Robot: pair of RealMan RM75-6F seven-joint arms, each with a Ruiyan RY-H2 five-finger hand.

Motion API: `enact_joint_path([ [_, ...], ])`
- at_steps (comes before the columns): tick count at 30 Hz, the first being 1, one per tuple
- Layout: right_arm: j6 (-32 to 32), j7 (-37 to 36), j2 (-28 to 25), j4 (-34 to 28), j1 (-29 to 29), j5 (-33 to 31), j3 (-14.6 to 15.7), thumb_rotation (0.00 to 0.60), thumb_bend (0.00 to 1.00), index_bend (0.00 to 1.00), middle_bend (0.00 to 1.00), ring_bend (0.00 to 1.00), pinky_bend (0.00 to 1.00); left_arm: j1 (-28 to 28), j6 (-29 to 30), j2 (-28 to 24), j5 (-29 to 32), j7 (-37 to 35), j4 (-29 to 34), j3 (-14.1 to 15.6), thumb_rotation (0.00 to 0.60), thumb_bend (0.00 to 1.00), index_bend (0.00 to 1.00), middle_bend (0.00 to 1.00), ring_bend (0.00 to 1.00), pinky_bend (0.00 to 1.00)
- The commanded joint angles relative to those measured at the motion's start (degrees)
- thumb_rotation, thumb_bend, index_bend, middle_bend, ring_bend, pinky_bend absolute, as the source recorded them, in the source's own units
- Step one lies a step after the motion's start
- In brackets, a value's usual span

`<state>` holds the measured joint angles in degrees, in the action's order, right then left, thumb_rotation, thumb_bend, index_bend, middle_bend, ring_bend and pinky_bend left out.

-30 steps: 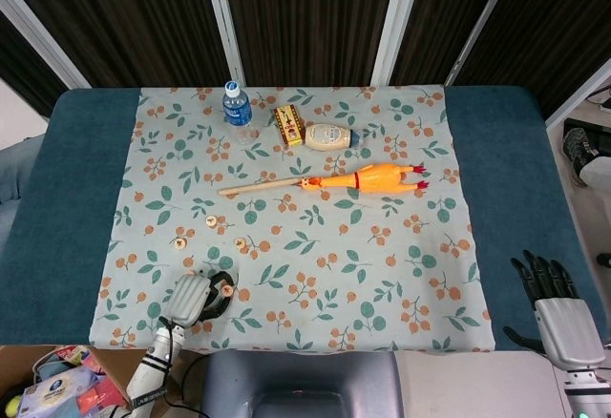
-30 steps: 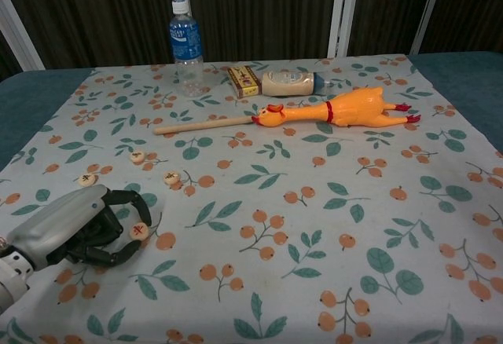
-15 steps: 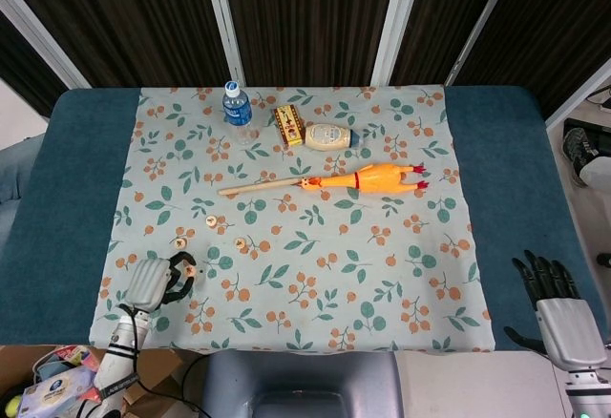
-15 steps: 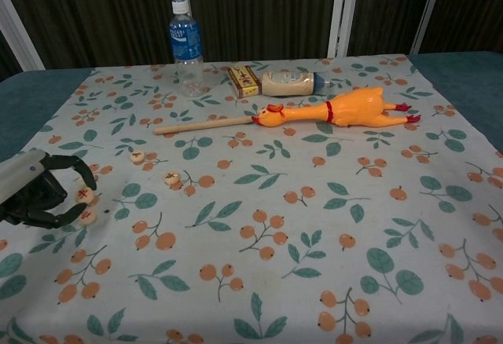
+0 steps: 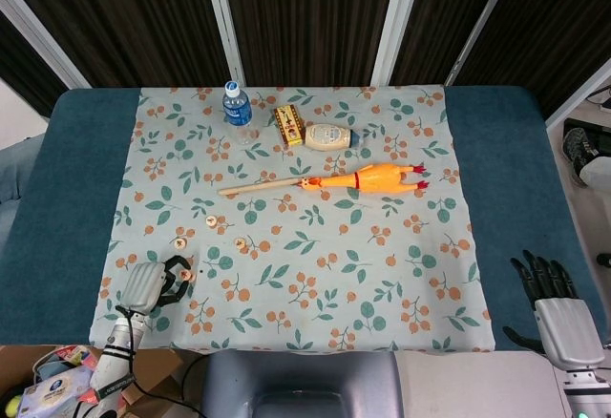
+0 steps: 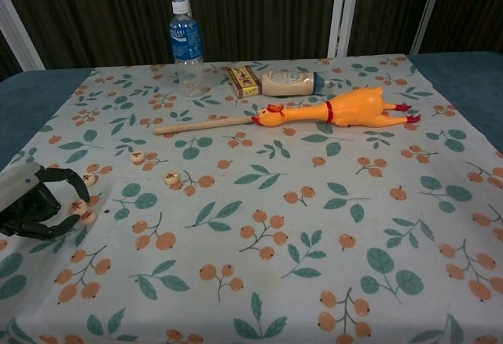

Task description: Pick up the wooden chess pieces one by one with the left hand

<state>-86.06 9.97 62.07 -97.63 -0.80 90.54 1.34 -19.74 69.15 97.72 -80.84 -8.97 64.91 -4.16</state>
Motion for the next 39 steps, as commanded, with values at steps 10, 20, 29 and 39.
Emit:
enact_joint_path([
  [10, 0.2, 0.1, 0.1, 0.0, 0.1, -0.2, -0.1, 0.6, 0.13, 0.0, 0.0, 0.0, 0.0, -0.2, -0.4, 0.7, 0.0, -0.8, -1.3, 0.0, 0.6, 0.41, 0.5, 1.0, 1.0, 1.0],
  [20, 0.2, 0.1, 0.1, 0.0, 0.1, -0.2, -0.1, 0.6, 0.13, 0.0, 0.0, 0.0, 0.0, -0.2, -0.6, 0.8, -0.2, -0.9, -1.0, 0.3, 0.6, 0.4, 0.49, 1.0, 1.0, 1.0],
  [29, 0.2, 0.0, 0.1, 0.0, 0.1, -0.2, -0.1, 0.6, 0.13, 0.0, 0.0, 0.0, 0.0, -0.5, -1.1, 1.1, 0.1, -1.3, -1.3, 0.1, 0.6, 0.41, 0.47, 1.0, 1.0, 1.0],
  [39, 0.3, 0.2, 0.2, 0.0, 0.2, -0.3, -0.1, 0.6, 0.13, 0.0, 0.0, 0.0, 0.0, -0.5, -1.2, 0.7, 0.0, -1.2, -1.0, 0.2, 0.6, 0.41, 0.47, 1.0, 1.0, 1.0],
])
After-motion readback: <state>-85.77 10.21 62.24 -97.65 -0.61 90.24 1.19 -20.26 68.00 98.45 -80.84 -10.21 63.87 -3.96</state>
